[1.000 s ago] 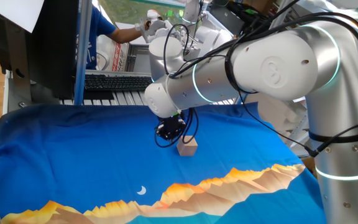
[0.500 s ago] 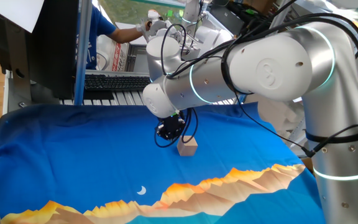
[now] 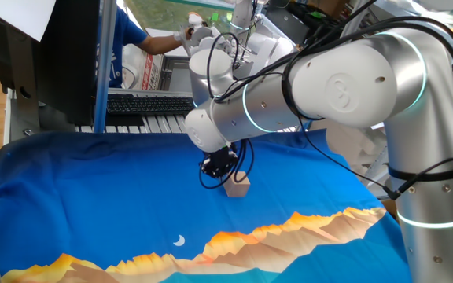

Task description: Approach and touch the side of the small block

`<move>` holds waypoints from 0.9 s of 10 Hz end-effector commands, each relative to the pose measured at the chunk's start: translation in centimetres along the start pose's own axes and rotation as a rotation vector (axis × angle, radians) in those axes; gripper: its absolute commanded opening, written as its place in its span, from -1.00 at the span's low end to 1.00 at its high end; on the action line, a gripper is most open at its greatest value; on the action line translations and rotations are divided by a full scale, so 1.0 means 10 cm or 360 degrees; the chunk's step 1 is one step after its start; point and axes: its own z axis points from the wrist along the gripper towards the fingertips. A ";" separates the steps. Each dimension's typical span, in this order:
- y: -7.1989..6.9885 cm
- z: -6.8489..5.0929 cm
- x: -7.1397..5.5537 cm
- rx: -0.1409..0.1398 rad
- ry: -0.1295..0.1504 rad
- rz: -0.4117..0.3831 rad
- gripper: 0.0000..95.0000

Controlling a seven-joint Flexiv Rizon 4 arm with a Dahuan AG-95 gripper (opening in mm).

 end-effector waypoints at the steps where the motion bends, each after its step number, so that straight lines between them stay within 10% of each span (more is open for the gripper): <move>1: -0.02 0.01 0.00 0.0003 -0.0003 -0.0002 -1.00; 9: -0.12 0.04 -0.07 0.0057 -0.0005 -0.0037 -1.00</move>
